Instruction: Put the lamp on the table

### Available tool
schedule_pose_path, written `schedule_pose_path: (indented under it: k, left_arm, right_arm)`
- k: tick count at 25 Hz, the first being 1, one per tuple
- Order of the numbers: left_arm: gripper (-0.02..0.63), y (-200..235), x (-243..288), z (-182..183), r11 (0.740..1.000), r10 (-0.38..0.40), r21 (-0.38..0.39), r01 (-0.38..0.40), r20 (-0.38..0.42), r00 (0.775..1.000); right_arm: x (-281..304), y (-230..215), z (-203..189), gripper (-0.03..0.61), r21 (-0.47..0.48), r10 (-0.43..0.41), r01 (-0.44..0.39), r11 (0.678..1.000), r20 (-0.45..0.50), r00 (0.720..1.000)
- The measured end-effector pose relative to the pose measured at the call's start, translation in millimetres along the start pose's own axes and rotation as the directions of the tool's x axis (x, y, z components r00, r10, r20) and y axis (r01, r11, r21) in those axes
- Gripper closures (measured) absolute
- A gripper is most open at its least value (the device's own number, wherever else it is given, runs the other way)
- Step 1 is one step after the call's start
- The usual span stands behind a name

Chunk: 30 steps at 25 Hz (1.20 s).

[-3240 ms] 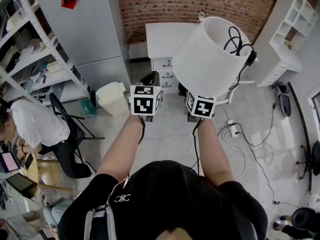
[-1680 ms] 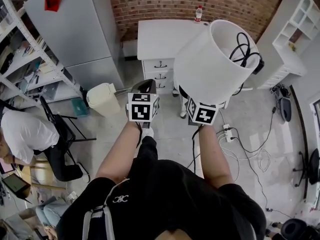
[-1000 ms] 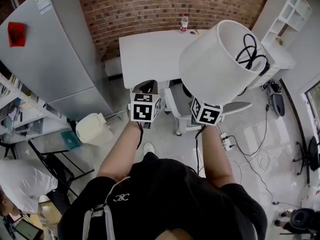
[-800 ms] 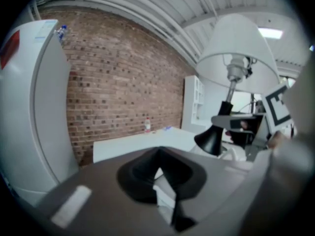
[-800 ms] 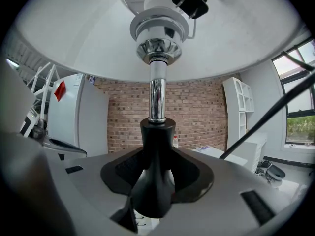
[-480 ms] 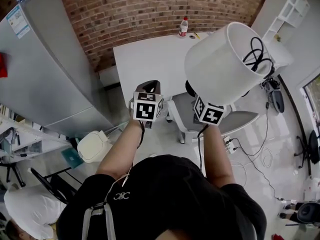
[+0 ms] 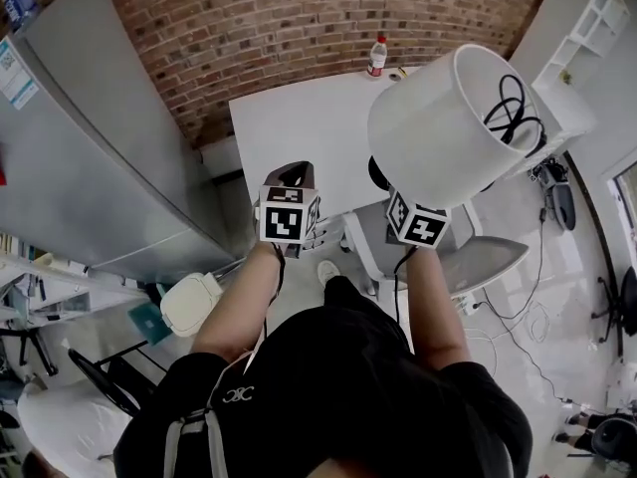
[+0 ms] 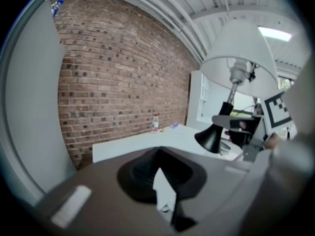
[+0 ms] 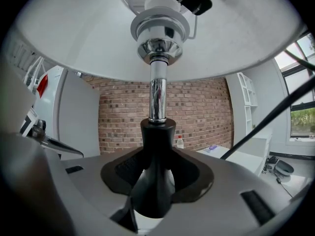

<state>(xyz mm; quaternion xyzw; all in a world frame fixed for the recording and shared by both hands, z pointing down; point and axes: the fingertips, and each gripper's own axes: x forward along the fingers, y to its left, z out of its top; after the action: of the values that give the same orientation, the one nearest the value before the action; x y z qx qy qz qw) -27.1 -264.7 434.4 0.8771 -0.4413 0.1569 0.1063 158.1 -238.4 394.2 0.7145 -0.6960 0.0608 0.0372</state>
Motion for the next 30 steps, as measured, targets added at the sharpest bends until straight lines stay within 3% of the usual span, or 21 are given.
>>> schedule_pose_path:
  k: [10,18,25,30]
  left_arm:
    - [0.614,73,77,30,0.997,0.074,-0.008,-0.074,-0.033,0.997]
    - [0.614,107,146,51,0.996,0.089,-0.003,-0.089,-0.07,0.994]
    - [0.614,150,192,64,0.988,0.149,-0.011,-0.151,-0.103,0.983]
    - [0.614,171,224,61,0.983,0.181,-0.001,-0.183,-0.139,0.974]
  right_arm:
    - [135,-13,9,0.426,0.017,0.049,-0.05,0.999,0.016,0.999]
    - [245,-38,-2,0.426,0.018,0.038,-0.037,0.999,-0.051,0.998]
    - [331,-45,-21,0.426,-0.068,0.08,-0.082,0.994,-0.029,0.996]
    - [390,-44,-40,0.426,-0.121,0.09,-0.098,0.988,-0.071,0.993]
